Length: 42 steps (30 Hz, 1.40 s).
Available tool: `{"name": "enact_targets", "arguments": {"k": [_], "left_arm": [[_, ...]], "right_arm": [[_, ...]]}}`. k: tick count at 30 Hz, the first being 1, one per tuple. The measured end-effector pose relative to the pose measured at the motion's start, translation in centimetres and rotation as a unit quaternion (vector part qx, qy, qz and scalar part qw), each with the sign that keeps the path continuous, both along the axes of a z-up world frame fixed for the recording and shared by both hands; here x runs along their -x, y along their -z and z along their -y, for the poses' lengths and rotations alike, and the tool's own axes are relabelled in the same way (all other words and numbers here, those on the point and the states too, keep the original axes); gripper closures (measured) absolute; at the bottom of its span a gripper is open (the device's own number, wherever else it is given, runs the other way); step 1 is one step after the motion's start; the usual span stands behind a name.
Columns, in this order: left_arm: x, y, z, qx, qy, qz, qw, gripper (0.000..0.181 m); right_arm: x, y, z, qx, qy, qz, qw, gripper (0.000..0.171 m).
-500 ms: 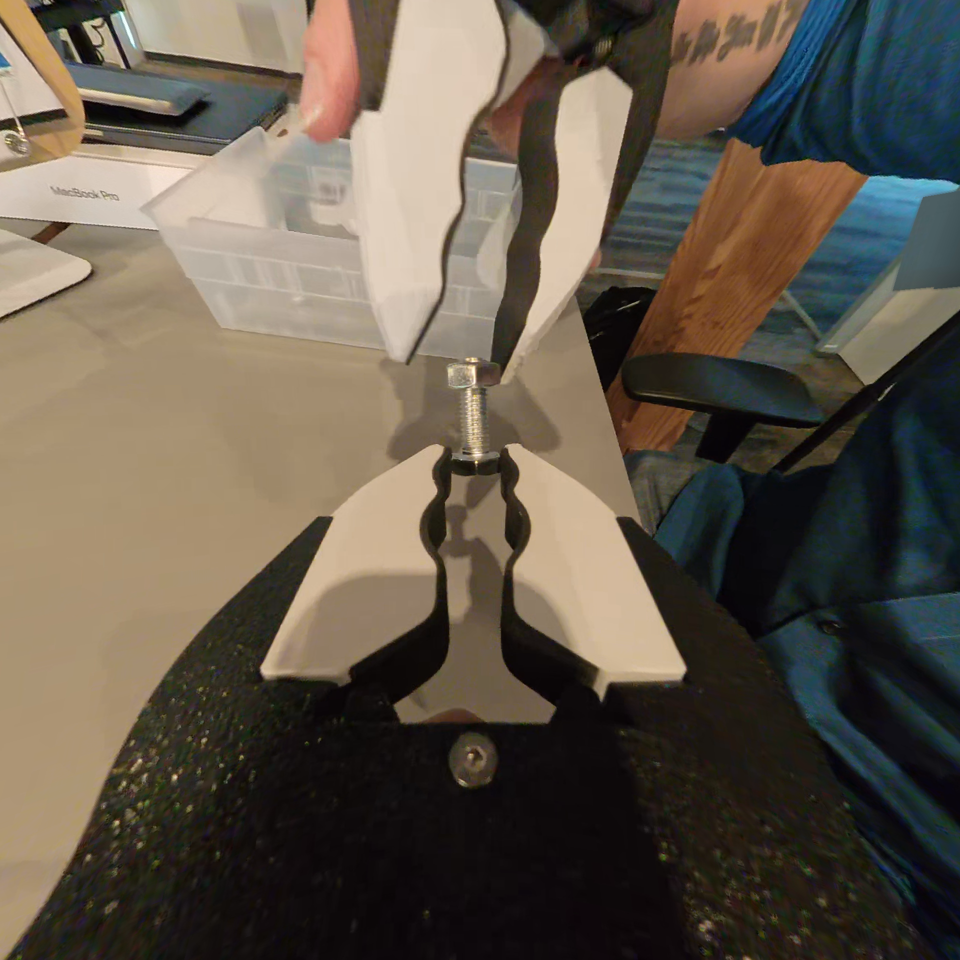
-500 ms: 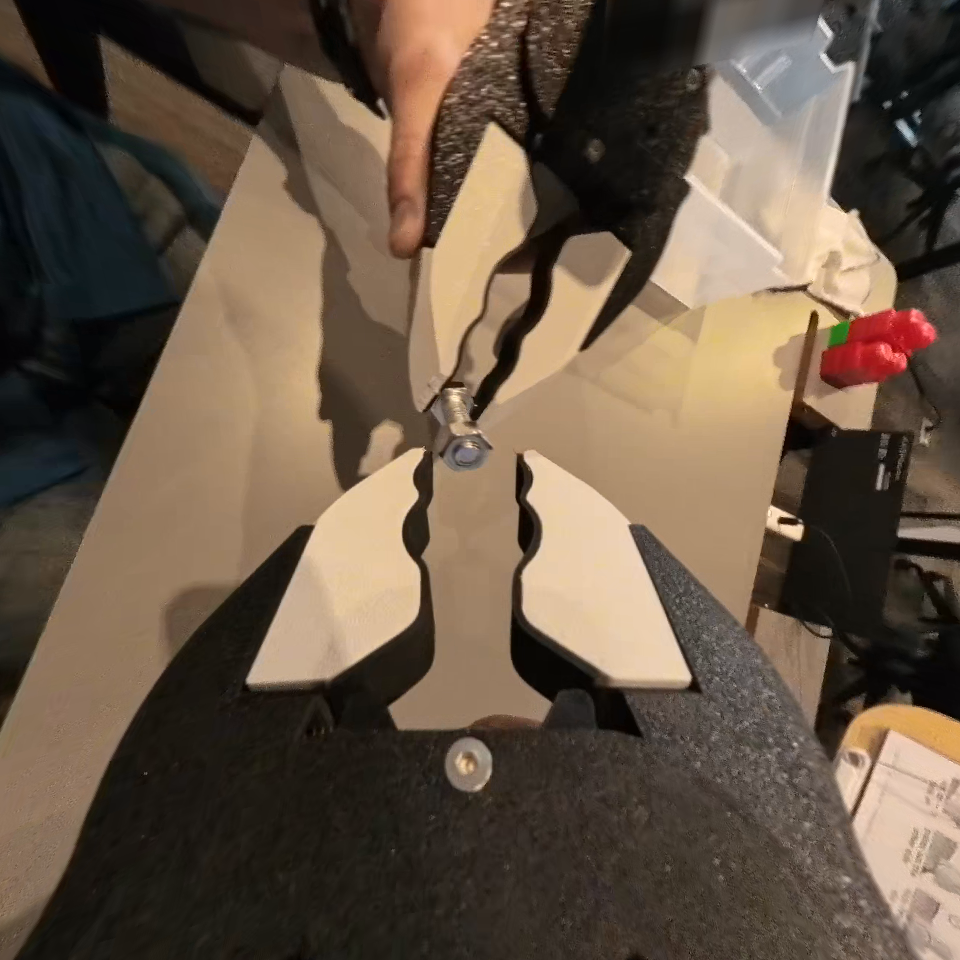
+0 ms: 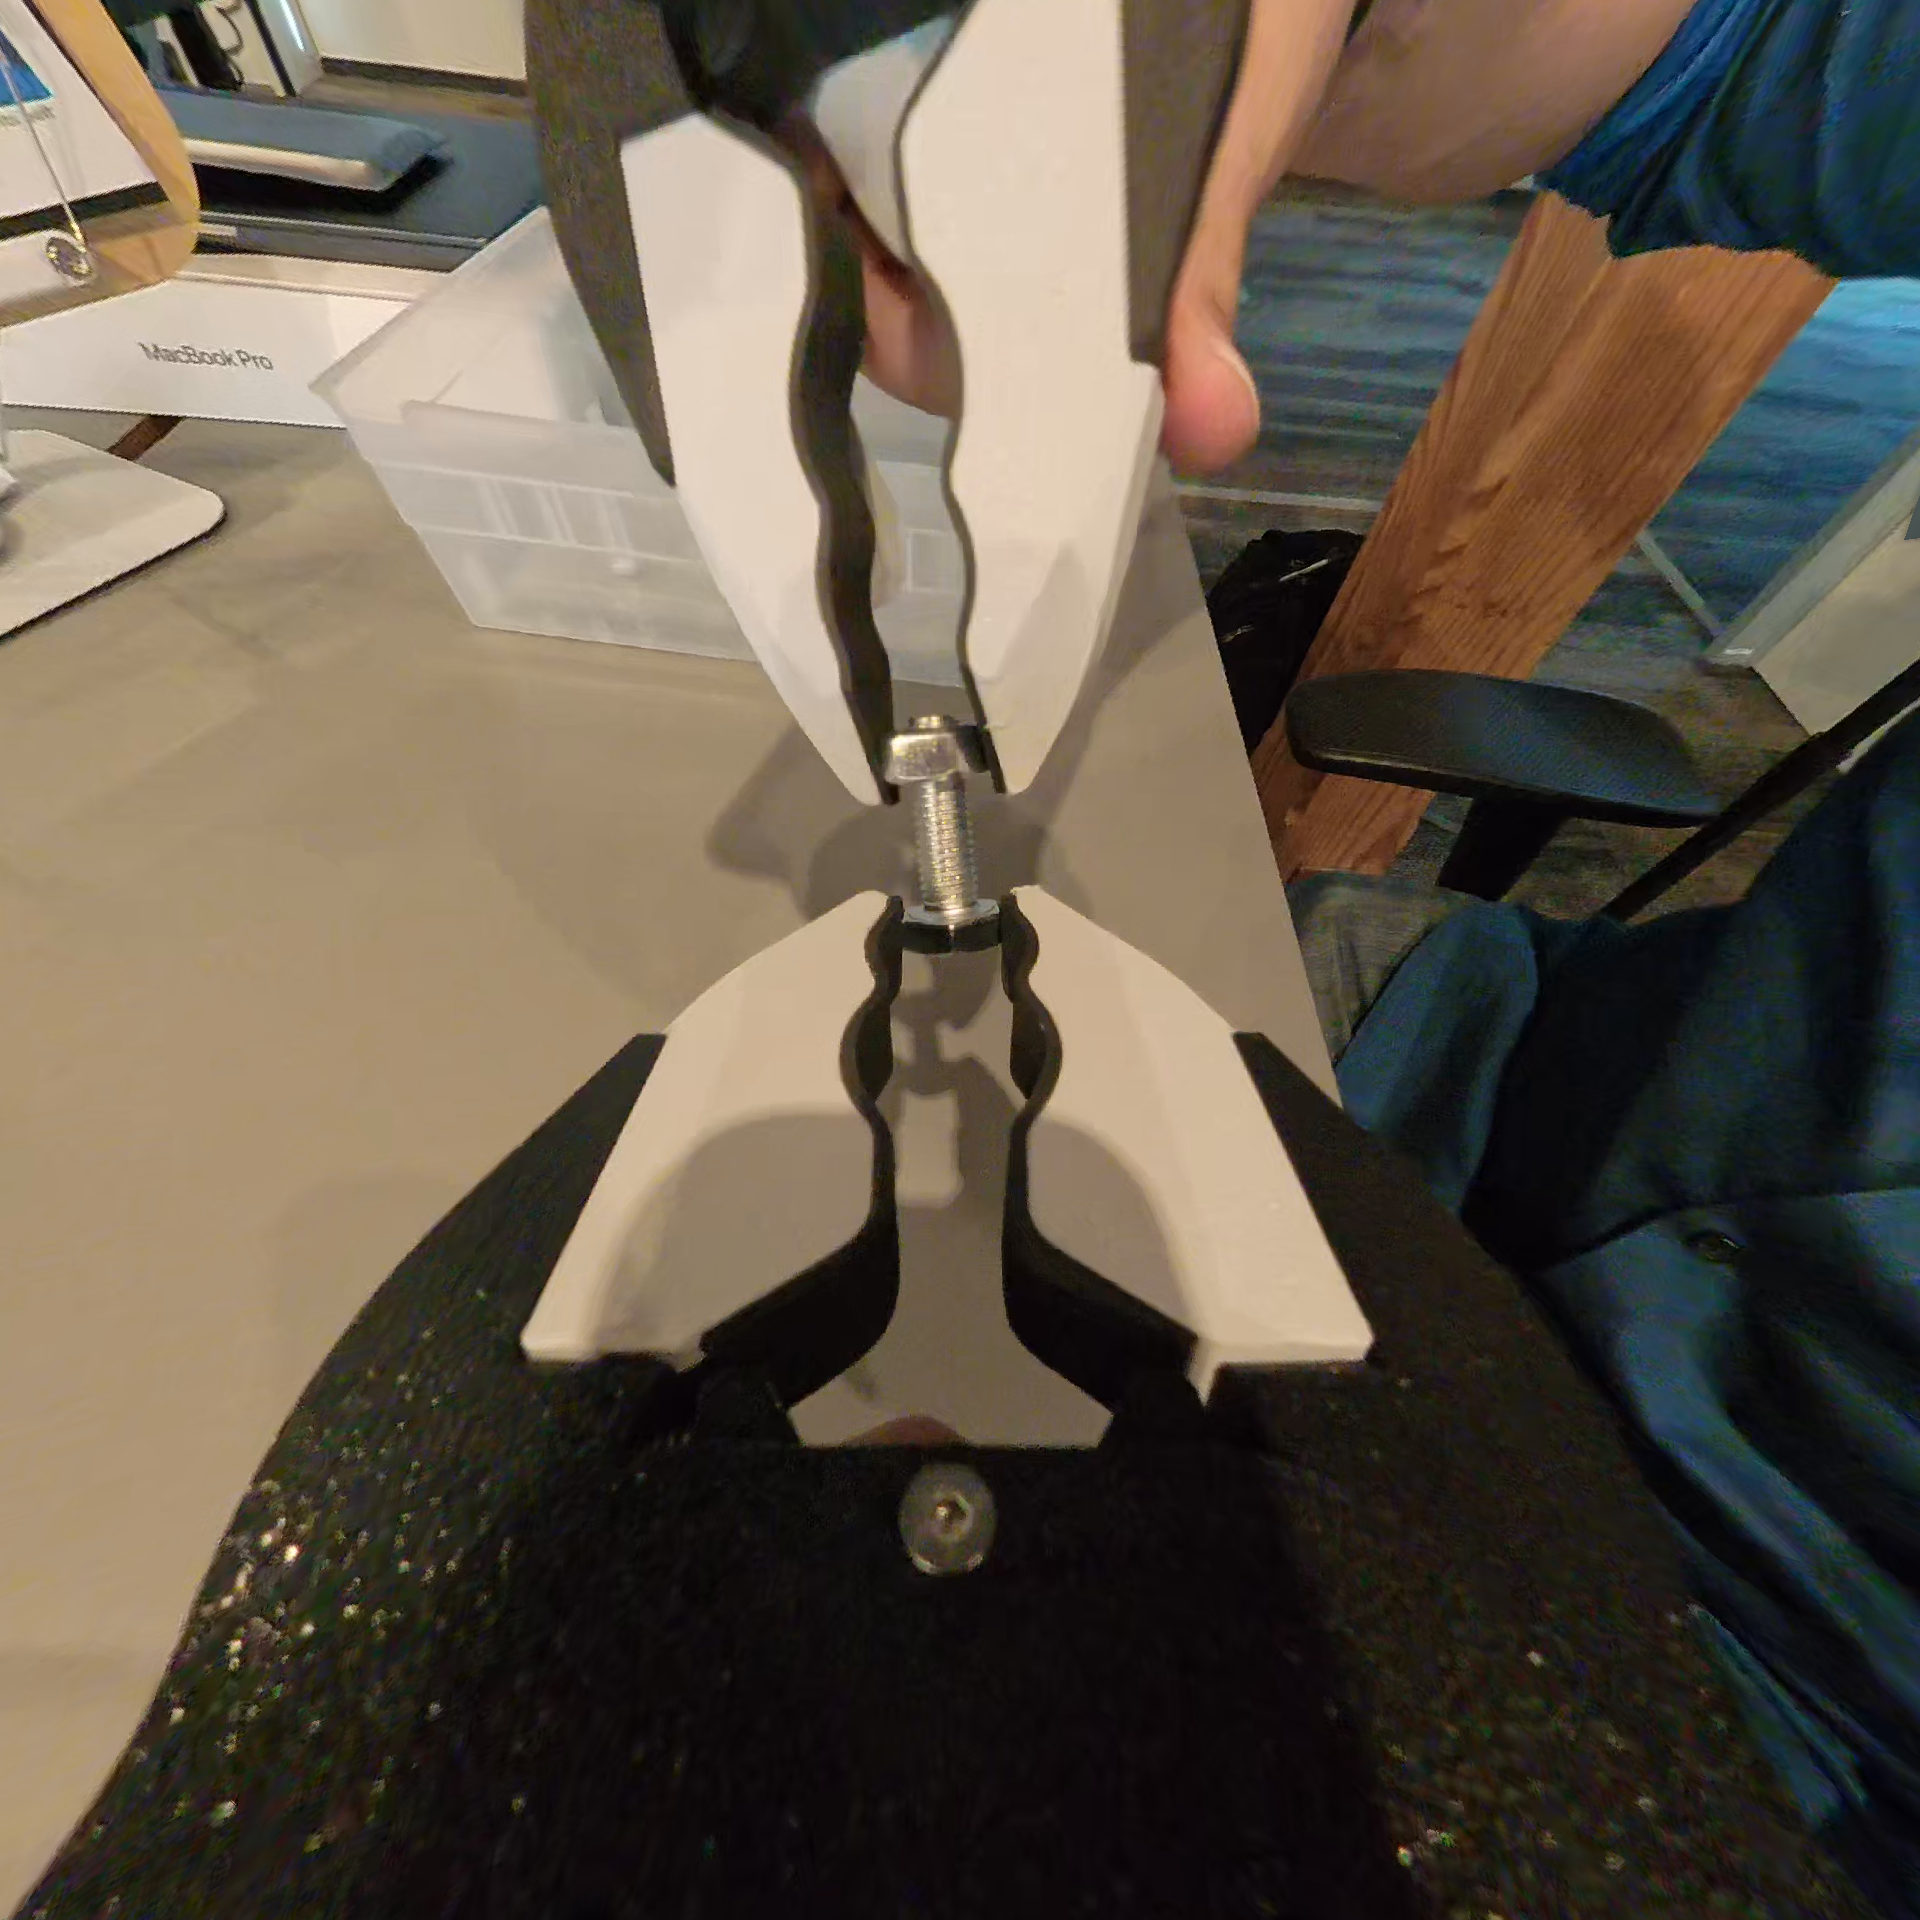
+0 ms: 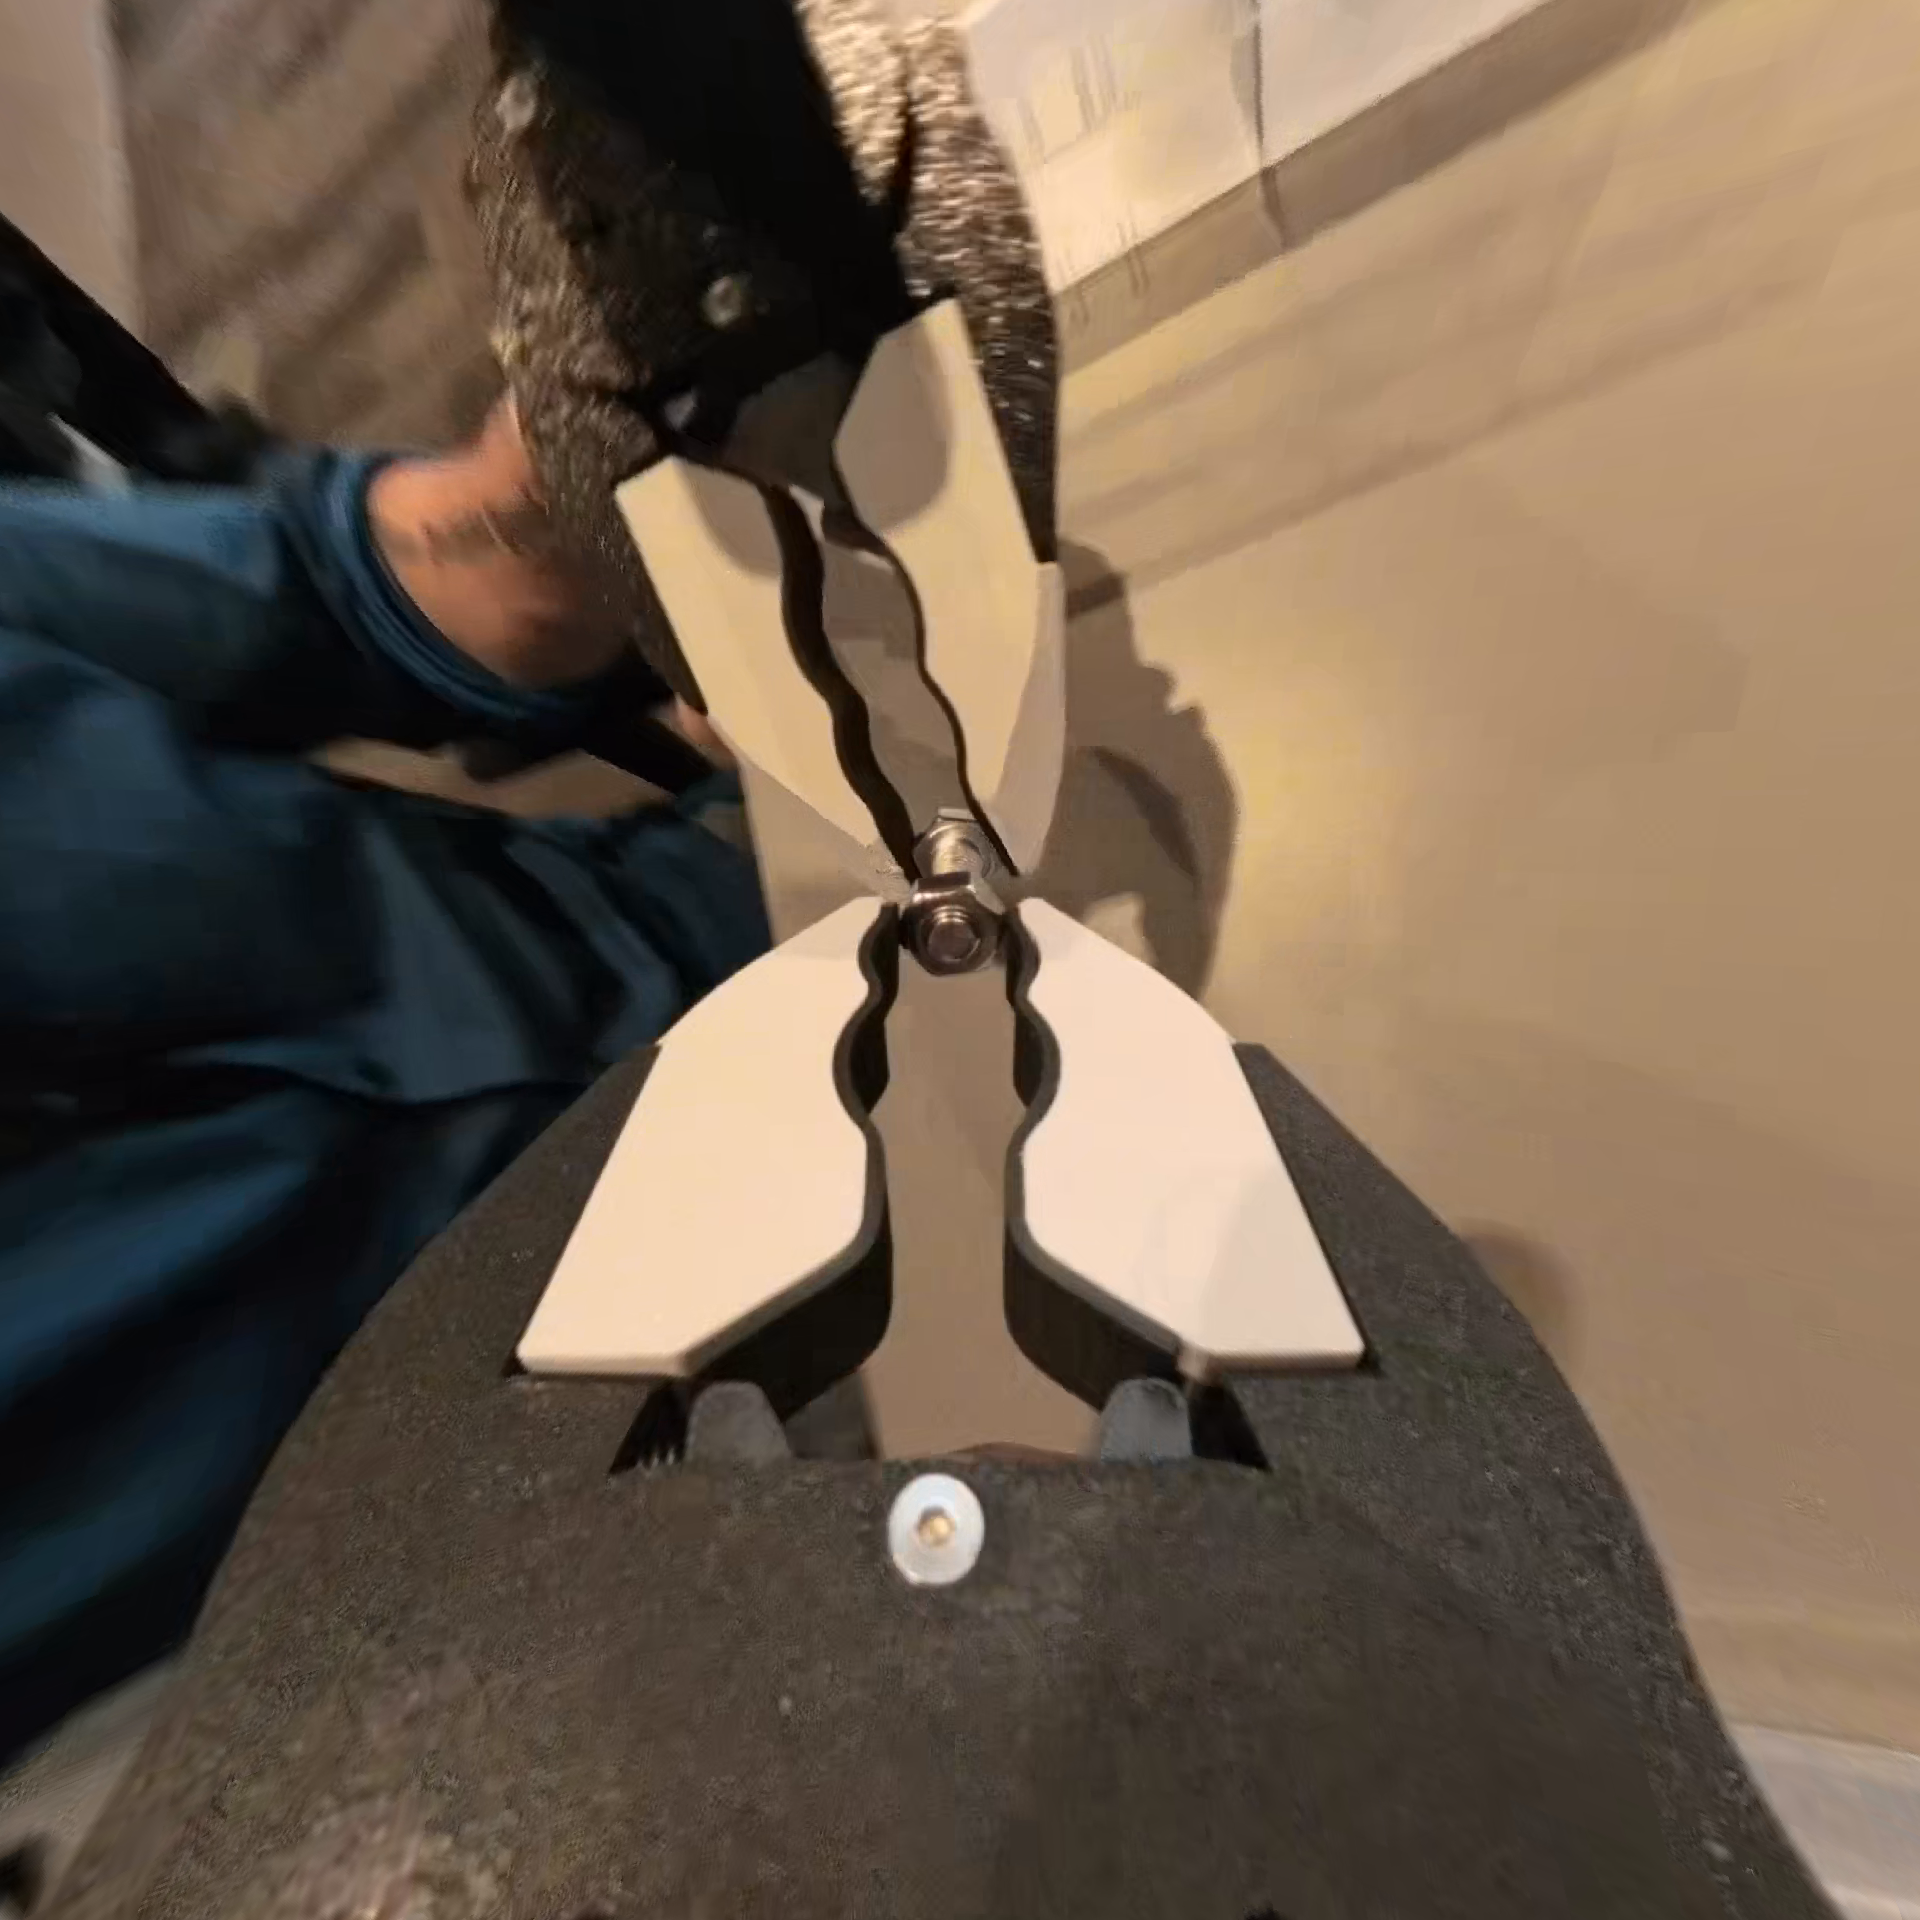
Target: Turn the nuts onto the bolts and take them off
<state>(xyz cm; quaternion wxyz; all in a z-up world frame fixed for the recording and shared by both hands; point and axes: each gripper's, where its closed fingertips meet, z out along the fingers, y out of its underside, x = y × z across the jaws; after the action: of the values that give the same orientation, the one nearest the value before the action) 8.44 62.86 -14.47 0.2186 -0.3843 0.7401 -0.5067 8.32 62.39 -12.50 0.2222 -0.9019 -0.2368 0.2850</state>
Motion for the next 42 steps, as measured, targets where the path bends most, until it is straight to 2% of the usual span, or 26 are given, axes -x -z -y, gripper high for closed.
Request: {"name": "enact_targets", "arguments": {"k": [2, 5, 8, 10, 12, 15, 18, 20, 22, 24, 28, 30, 31, 33, 36, 39, 42], "left_arm": [[-0.2, 0.2, -0.1, -0.010, -0.006, -0.001, 1.000, 0.164], [-0.3, 0.2, -0.3, -0.036, -0.020, 0.004, 0.999, 0.164], [-0.5, 0.7, -0.4, -0.075, -0.033, -0.004, 0.997, 0.164], [-0.6, 1.0, -0.2, -0.077, -0.031, -0.006, 0.996, 0.164], [-0.7, 0.8, -0.1, -0.060, -0.026, -0.002, 0.998, 0.164], [-0.6, 0.7, -0.6, -0.046, -0.027, -0.002, 0.999, 0.164], [-0.4, 0.3, -0.6, -0.025, -0.022, 0.003, 0.999, 0.164], [-0.2, 0.1, -0.5, -0.010, -0.015, 0.004, 1.000, 0.164], [-0.2, -0.1, -0.3, 0.006, -0.006, 0.005, 1.000, 0.164], [-0.2, -0.2, -0.1, 0.016, 0.000, 0.005, 1.000, 0.164], [-0.2, 0.0, 0.1, 0.013, 0.003, 0.003, 1.000, 0.164], [-0.1, 0.0, 0.2, 0.010, 0.004, 0.004, 1.000, 0.164], [-0.1, 0.0, 0.3, 0.006, 0.004, 0.004, 1.000, 0.164], [-0.2, 0.1, 0.2, -0.003, 0.000, 0.005, 1.000, 0.164], [-0.4, -0.1, -0.1, -0.010, -0.008, 0.010, 1.000, 0.164], [-0.5, 0.0, -1.0, -0.040, -0.031, 0.015, 0.999, 0.164], [-0.5, 0.6, -1.4, -0.096, -0.058, 0.008, 0.994, 0.164]], "right_arm": [[0.0, 0.1, 0.2, 0.074, 0.047, -0.081, 0.993, 0.152], [0.1, -0.3, 0.0, 0.154, 0.084, -0.224, 0.959, 0.153], [-0.2, 0.4, 0.1, 0.195, 0.093, -0.278, 0.936, 0.153], [0.0, 0.5, 0.2, 0.184, 0.078, -0.271, 0.942, 0.150], [0.2, 0.1, 0.3, 0.152, 0.053, -0.249, 0.955, 0.140], [-0.5, -0.4, -0.4, 0.055, 0.030, -0.161, 0.985, 0.133], [-1.8, -1.4, -1.3, -0.084, -0.016, -0.037, 0.996, 0.133], [-2.7, -1.6, -1.5, -0.183, -0.073, 0.086, 0.977, 0.134], [-2.7, -1.8, -1.3, -0.263, -0.140, 0.185, 0.937, 0.135], [-1.9, -1.6, -0.8, -0.303, -0.192, 0.228, 0.905, 0.136], [-0.9, -0.7, -0.4, -0.294, -0.220, 0.233, 0.901, 0.138], [-0.8, -0.3, -0.3, -0.280, -0.223, 0.227, 0.906, 0.143], [-0.7, -0.2, -0.1, -0.272, -0.225, 0.220, 0.909, 0.150], [-0.7, -0.1, -0.1, -0.259, -0.217, 0.204, 0.919, 0.153], [-0.6, -0.4, -0.1, -0.215, -0.172, 0.158, 0.948, 0.153], [-0.7, -0.4, -0.5, -0.131, -0.089, 0.093, 0.983, 0.153], [-0.9, 0.1, -0.7, -0.035, 0.003, 0.026, 0.999, 0.154]]}}
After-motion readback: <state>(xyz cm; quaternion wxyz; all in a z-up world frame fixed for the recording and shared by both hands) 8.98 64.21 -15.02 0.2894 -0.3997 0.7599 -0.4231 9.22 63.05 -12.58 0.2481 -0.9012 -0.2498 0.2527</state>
